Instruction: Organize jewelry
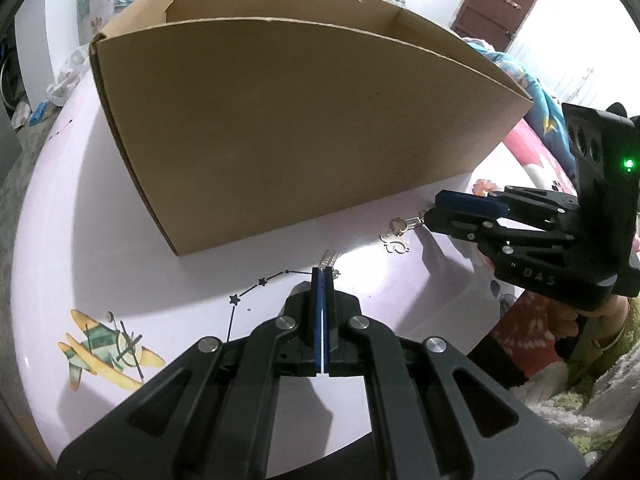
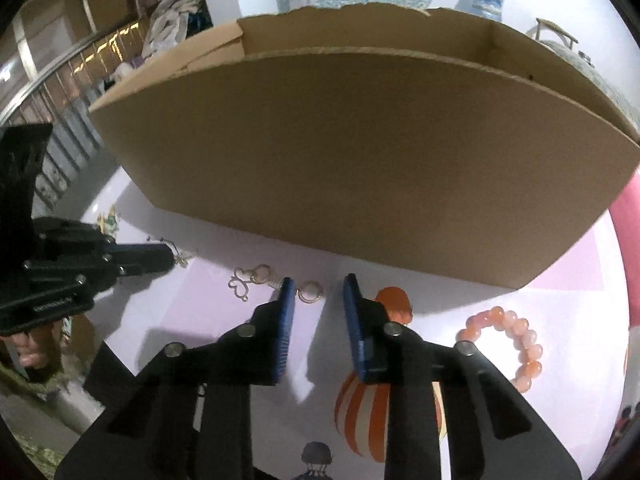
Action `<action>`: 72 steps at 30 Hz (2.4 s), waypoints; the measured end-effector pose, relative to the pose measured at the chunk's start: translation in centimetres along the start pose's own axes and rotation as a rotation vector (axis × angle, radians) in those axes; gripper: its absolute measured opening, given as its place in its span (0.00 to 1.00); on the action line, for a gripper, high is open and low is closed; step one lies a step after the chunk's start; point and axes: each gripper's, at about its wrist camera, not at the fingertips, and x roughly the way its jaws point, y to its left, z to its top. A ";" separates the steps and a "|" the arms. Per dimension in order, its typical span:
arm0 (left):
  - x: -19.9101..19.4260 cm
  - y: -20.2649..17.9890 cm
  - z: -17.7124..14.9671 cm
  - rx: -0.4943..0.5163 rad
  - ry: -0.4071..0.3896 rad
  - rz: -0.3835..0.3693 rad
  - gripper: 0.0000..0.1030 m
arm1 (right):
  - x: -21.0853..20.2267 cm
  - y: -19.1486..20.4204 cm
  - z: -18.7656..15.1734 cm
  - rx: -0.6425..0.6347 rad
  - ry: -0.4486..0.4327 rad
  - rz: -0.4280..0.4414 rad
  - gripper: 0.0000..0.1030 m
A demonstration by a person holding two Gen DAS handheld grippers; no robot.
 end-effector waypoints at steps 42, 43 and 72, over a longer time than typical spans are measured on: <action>-3.1 -0.8 0.0 0.029 -0.060 -0.005 0.00 | -4.4 1.4 -0.8 0.001 -0.080 -0.045 0.10; -3.9 -1.0 0.1 0.032 -0.075 -0.008 0.00 | -5.0 1.5 -0.7 -0.001 -0.092 -0.045 0.10; -5.0 -0.9 11.7 0.096 -0.174 0.031 0.14 | -7.0 -4.6 11.2 0.075 -0.270 0.101 0.11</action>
